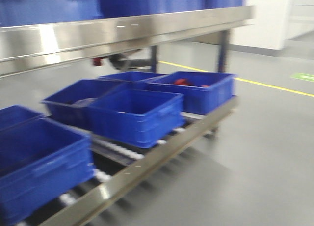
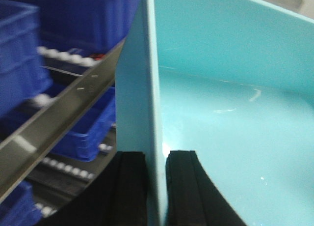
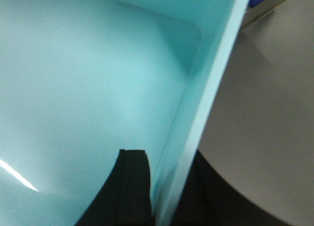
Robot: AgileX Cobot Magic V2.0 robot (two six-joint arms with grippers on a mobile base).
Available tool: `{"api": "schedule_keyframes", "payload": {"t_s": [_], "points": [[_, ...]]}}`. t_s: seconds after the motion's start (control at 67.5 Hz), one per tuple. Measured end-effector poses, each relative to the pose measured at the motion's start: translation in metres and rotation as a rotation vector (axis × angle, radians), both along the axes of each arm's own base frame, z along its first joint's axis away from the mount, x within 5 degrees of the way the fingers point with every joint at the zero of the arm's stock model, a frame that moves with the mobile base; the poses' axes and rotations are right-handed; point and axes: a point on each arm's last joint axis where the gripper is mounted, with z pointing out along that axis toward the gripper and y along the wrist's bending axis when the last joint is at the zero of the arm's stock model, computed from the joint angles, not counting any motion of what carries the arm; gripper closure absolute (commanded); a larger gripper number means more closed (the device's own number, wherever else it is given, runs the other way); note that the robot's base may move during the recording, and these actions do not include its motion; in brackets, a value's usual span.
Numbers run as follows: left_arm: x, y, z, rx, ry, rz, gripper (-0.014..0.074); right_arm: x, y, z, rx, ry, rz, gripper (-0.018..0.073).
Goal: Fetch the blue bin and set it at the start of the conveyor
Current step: 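Hold the teal bin with both grippers while the base drives away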
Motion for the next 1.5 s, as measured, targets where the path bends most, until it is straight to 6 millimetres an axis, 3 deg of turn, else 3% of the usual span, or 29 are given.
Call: {"api": "schedule_keyframes", "payload": {"t_s": [1.495], "points": [[0.0000,-0.0001,0.0000,-0.002,0.001,-0.001,0.0708,0.0000,0.0000,0.0000,0.000,0.000,0.000,0.0711]]}}
